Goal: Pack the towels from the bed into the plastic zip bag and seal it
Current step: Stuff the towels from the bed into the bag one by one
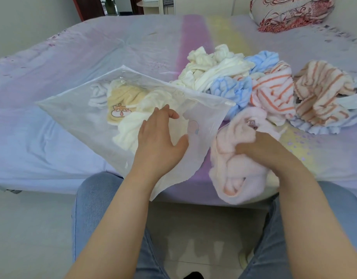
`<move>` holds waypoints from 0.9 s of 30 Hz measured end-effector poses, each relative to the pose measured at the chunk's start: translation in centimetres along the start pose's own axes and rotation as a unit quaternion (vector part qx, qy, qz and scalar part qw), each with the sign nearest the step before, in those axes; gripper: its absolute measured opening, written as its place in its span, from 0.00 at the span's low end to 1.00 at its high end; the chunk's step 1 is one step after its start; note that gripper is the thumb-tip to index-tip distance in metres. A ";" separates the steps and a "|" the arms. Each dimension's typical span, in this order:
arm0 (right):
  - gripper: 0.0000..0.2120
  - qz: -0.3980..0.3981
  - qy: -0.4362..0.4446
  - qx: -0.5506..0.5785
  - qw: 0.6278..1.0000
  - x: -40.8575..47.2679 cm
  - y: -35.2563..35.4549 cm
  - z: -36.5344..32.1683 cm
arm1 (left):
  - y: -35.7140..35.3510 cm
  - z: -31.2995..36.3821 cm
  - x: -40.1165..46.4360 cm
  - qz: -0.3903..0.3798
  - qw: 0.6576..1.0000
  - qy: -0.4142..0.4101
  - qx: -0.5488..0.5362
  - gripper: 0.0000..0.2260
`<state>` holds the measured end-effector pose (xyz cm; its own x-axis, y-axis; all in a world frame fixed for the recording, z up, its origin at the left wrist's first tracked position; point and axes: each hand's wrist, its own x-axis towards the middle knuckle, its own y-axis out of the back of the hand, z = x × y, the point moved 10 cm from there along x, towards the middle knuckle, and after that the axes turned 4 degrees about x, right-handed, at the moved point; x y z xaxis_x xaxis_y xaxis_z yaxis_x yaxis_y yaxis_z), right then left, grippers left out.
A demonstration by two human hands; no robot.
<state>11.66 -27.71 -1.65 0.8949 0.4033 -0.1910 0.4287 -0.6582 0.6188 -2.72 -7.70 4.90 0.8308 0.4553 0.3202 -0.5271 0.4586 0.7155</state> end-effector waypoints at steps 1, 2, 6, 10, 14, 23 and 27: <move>0.11 -0.062 0.005 0.053 0.997 -1.1 -1.0 -1.1 | 0.1 -0.3 -0.1 0.002 1.000 0.004 0.009 0.16; 0.09 -0.116 0.012 0.096 0.989 -2.1 -1.9 -2.0 | 0.6 -0.7 -0.2 0.015 1.000 0.013 0.001 0.16; 0.10 -0.206 0.055 0.139 0.967 -4.0 -4.6 -4.6 | 2.8 -2.3 -0.3 0.070 0.990 0.072 -0.094 0.14; 0.22 -0.292 0.103 0.184 0.933 -4.8 -8.1 -7.5 | 3.8 -2.4 -0.4 0.086 0.977 0.065 -0.184 0.13; 0.11 -0.210 0.117 0.242 0.940 -2.1 -9.2 -8.1 | 4.6 -2.7 -0.4 0.107 0.951 0.068 -0.282 0.12; 0.37 0.106 0.059 -0.146 0.982 -1.8 -9.3 -1.9 | 3.6 -3.4 -0.5 0.105 0.944 0.073 -0.303 0.13; 0.24 0.044 -0.015 -0.122 0.991 -1.9 -9.9 -1.4 | 2.7 -2.9 -0.4 0.091 0.942 0.062 -0.316 0.13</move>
<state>5.49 -21.05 -6.32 0.9325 0.3298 -0.1472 0.3086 -0.5162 0.7989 -5.05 -4.39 4.90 0.7098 0.6376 0.2994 -0.6925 0.7095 0.1307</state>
